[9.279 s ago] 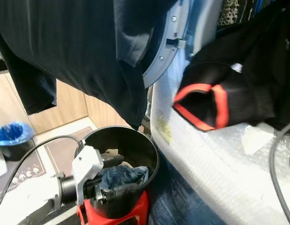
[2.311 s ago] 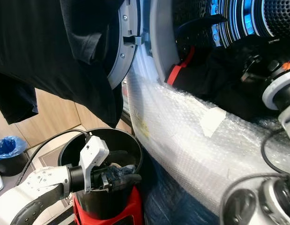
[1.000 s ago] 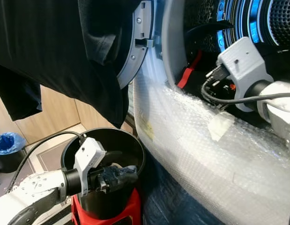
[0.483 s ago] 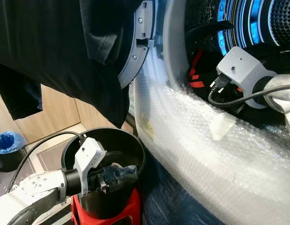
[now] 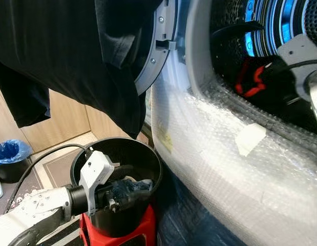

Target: Clothes washing

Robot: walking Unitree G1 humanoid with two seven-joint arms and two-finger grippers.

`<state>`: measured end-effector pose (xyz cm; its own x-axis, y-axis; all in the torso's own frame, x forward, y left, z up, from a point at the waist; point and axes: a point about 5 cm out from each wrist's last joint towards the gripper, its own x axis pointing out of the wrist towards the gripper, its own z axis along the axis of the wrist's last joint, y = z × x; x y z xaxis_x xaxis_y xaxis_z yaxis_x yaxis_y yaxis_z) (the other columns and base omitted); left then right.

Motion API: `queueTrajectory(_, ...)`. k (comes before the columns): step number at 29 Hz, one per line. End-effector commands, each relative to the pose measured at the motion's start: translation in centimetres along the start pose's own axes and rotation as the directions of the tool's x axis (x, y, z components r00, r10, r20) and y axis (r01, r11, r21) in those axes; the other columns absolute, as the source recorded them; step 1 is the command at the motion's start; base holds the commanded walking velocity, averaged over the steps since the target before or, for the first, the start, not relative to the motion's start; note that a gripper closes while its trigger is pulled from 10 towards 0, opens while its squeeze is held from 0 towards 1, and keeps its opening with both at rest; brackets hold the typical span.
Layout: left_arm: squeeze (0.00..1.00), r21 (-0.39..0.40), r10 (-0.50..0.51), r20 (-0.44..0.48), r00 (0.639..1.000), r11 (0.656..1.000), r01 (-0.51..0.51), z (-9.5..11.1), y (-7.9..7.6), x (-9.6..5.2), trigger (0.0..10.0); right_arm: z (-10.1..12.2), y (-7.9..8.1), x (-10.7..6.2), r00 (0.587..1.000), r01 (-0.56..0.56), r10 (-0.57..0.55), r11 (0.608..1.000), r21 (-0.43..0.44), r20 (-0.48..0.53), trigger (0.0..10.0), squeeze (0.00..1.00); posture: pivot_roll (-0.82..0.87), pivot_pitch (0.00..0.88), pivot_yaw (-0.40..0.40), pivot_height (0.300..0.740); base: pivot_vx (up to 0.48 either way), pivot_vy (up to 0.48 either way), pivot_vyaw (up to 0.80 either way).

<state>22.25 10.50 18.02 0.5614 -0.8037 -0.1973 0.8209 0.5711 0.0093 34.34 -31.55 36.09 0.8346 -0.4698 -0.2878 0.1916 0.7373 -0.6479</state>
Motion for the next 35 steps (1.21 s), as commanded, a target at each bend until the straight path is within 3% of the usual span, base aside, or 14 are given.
queueTrajectory(1,0.00,0.006,-0.007,0.008,1.000,1.000,0.007,0.4,-0.3,-0.2,10.0,0.0,-2.3,-0.2,0.992,0.127,-0.126,0.990,0.065,-0.022,10.0,0.00,-0.16,0.056,-0.100,0.740,0.000,0.000,0.00)
queueTrajectory(3,0.00,0.004,-0.002,0.008,1.000,1.000,0.002,0.4,-0.3,-0.2,10.0,0.1,-3.5,-0.4,0.979,0.202,-0.199,0.967,0.157,-0.035,10.0,0.00,-0.15,0.052,-0.101,0.740,0.000,0.000,0.00)
queueTrajectory(6,0.00,0.004,0.004,0.009,1.000,1.000,-0.004,0.4,-0.3,-0.3,10.0,1.7,-4.8,-1.3,0.967,0.198,-0.242,0.913,0.357,0.083,10.0,0.00,-0.15,0.047,-0.104,0.740,0.000,0.000,0.00)
queueTrajectory(9,0.00,0.004,0.006,0.009,1.000,1.000,-0.006,0.3,-0.3,-0.4,10.0,3.2,-3.4,-2.0,0.965,0.000,-0.106,0.916,0.402,0.240,10.0,0.00,-0.14,0.044,-0.103,0.740,0.000,0.000,0.00)
queueTrajectory(12,0.00,0.005,0.007,0.007,1.000,1.000,-0.007,0.4,-0.3,-0.5,10.0,3.7,-1.4,-2.7,0.944,-0.158,0.045,0.932,0.327,0.327,10.0,0.00,-0.15,0.043,-0.098,0.740,0.000,0.000,0.00)
queueTrajectory(17,0.00,0.012,-0.002,0.001,1.000,1.000,0.002,0.4,-0.2,-0.5,10.0,3.0,1.0,-3.6,0.909,-0.221,0.158,0.967,0.124,0.386,10.0,0.00,-0.15,0.046,-0.091,0.740,0.000,0.000,0.00)
queueTrajectory(23,0.00,0.024,0.013,0.003,1.000,1.000,-0.013,0.4,0.1,-0.6,10.0,1.8,-0.1,-4.8,0.845,-0.312,0.182,0.932,0.186,0.503,10.0,0.00,-0.16,0.048,-0.085,0.740,0.000,0.000,0.00)
queueTrajectory(25,0.00,0.033,0.014,0.005,1.000,0.999,-0.015,0.4,0.2,-0.6,10.0,2.0,-0.3,-6.3,0.725,-0.413,0.189,0.889,0.199,0.662,10.0,0.00,-0.16,0.048,-0.081,0.740,0.000,0.000,0.00)
queueTrajectory(26,0.00,0.035,0.012,0.008,1.000,0.999,-0.012,0.4,0.2,-0.5,10.0,1.5,-0.2,-7.7,0.619,-0.464,0.186,0.870,0.164,0.763,10.0,0.00,-0.17,0.048,-0.076,0.740,0.000,0.000,0.00)
queueTrajectory(29,0.00,0.048,0.011,0.012,1.000,0.999,-0.012,0.5,0.4,-0.4,10.0,0.8,1.1,-9.3,0.482,-0.614,0.242,0.779,0.128,0.842,10.0,0.00,-0.17,0.047,-0.066,0.740,0.000,0.000,0.00)
queueTrajectory(30,0.00,0.064,0.015,0.015,1.000,0.998,-0.016,0.6,0.5,-0.3,10.0,0.2,2.1,-10.6,0.365,-0.689,0.287,0.723,0.049,0.885,10.0,0.00,-0.17,0.047,-0.060,0.740,0.000,0.000,0.00)
queueTrajectory(31,0.00,0.070,0.016,0.017,1.000,0.997,-0.017,0.7,0.6,-0.3,10.0,-0.1,2.6,-11.0,0.311,-0.723,0.308,0.690,0.013,0.899,10.0,0.00,-0.17,0.047,-0.059,0.740,0.000,0.000,0.00)
queueTrajectory(33,0.00,0.074,0.017,0.017,1.000,0.997,-0.018,0.7,0.7,-0.3,10.0,-0.4,3.1,-11.2,0.288,-0.751,0.334,0.660,-0.005,0.898,10.0,0.00,-0.17,0.048,-0.056,0.740,0.000,0.000,0.00)
queueTrajectory(35,0.00,0.097,0.033,0.022,0.999,0.995,-0.035,0.9,1.2,-0.2,10.0,-1.2,4.6,-12.7,0.152,-0.835,0.378,0.543,-0.086,0.913,10.0,0.00,-0.17,0.050,-0.052,0.740,0.000,0.000,0.00)
